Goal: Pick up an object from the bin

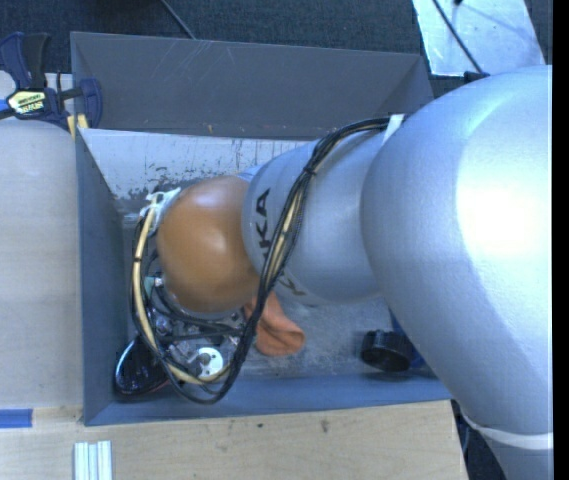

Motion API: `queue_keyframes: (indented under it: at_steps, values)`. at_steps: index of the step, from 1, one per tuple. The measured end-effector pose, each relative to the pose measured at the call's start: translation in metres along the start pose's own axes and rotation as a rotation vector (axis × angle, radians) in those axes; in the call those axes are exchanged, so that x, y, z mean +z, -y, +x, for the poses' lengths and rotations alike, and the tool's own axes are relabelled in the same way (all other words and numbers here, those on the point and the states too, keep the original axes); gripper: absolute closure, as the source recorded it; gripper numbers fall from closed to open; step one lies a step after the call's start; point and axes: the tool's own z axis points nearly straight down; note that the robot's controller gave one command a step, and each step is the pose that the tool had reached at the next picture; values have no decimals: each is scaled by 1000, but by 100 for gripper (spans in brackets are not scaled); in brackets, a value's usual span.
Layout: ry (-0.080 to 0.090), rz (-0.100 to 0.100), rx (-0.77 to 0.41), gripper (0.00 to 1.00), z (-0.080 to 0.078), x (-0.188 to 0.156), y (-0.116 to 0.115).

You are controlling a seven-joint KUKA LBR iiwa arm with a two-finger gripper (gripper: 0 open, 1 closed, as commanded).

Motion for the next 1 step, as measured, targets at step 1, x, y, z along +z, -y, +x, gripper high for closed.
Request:
queue_keyframes:
  at_steps: [1]
  values:
    - [6,-5,2,100,0,-12,-1]
